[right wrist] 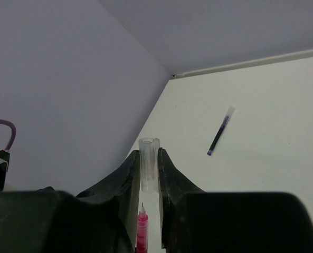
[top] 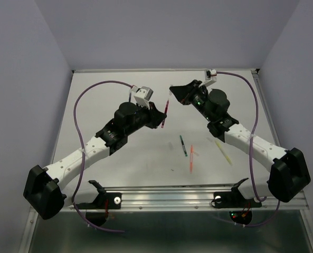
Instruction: Insert the pens into the pen caps
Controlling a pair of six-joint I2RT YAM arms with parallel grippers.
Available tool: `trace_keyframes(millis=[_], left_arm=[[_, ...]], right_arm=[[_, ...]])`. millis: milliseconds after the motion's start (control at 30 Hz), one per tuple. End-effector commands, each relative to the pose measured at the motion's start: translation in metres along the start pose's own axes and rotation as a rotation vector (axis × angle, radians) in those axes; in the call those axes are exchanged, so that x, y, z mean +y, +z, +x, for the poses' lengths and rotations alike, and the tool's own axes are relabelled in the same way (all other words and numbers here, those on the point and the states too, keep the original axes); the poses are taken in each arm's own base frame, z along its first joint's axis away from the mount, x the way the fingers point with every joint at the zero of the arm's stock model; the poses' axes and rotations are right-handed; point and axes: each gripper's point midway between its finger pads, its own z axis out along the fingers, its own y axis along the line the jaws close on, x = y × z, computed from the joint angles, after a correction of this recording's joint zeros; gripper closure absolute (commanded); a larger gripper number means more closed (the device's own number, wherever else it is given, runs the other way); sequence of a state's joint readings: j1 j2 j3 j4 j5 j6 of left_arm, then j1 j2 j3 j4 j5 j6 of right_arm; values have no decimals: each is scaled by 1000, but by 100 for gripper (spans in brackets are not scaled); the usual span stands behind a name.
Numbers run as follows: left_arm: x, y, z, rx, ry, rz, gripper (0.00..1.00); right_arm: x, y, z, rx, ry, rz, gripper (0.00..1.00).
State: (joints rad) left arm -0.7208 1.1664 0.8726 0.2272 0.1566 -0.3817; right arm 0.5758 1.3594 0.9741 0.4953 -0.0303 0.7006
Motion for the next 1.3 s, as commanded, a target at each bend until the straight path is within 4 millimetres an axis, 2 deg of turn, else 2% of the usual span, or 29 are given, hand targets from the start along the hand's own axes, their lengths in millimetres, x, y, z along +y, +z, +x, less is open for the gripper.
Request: trace_keyframes(millis=[0, 167, 300, 867, 1267], left_arm=[[-9, -5, -25, -69, 30, 5, 100], [-10, -5, -30, -76, 40, 3, 100], [-11, -8, -35, -92, 47, 3, 100], [-10, -9, -35, -94, 56, -3, 100], [-5, -12, -35, -104, 55, -27, 100]], right_arm=[[25, -6, -33, -113, 6, -70, 99], [31, -6, -25, -70, 2, -108, 99], [28, -5, -24, -70, -1, -99, 99], [30, 9, 0, 30, 7, -146, 99], [33, 2, -9, 1, 2, -139, 99]])
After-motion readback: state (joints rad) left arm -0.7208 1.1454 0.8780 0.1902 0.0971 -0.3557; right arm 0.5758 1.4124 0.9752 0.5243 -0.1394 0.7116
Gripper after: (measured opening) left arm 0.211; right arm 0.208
